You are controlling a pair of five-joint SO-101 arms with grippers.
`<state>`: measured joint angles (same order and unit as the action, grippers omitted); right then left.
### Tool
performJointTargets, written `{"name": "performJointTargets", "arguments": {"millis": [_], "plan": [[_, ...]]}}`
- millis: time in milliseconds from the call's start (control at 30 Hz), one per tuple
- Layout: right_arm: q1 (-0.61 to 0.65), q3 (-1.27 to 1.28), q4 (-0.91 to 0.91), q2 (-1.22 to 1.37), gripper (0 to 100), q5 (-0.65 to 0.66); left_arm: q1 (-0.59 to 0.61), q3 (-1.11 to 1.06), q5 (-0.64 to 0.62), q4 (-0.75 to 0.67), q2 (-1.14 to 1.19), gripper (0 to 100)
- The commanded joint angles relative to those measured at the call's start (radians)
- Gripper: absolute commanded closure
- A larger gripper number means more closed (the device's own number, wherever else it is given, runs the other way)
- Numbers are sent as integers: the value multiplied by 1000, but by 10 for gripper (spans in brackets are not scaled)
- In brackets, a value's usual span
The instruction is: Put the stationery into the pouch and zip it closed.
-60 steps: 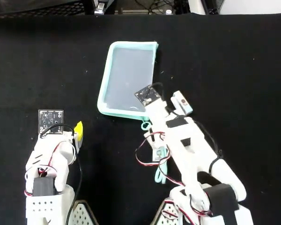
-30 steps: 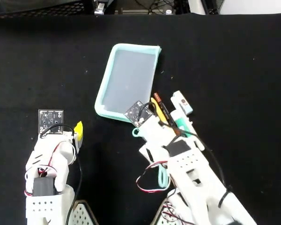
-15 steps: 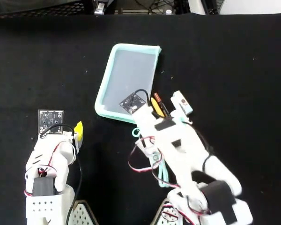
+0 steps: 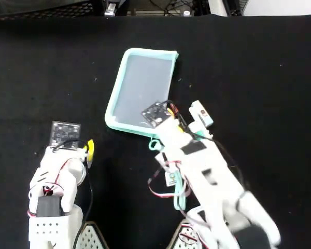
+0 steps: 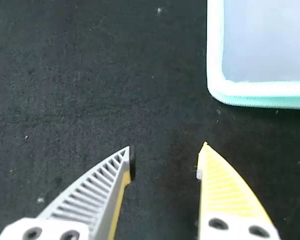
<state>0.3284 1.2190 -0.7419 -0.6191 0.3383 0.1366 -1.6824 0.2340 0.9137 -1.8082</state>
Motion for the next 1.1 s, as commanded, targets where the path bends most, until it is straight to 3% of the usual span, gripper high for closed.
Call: {"name": "performJointTargets", "arguments": {"millis": [0,200,400,567,700,900,1067], "plan": [[-14,71,-49,-325,987,-3,19,33,20,-14,31,773],[-12,-199,-491,-751,987,51,22,234,-34,-18,252,773],[25,-657,-763,-619,987,98,2,664,-196,-14,717,773],[178,-842,-767,-329,987,89,-102,947,-239,101,1129,773],[178,-1003,-763,-147,987,98,-62,1081,-235,178,1333,777],[178,-1230,-692,22,987,155,61,1106,-244,184,1343,777],[178,-1330,-667,168,987,160,56,1073,-269,190,1195,777]]}}
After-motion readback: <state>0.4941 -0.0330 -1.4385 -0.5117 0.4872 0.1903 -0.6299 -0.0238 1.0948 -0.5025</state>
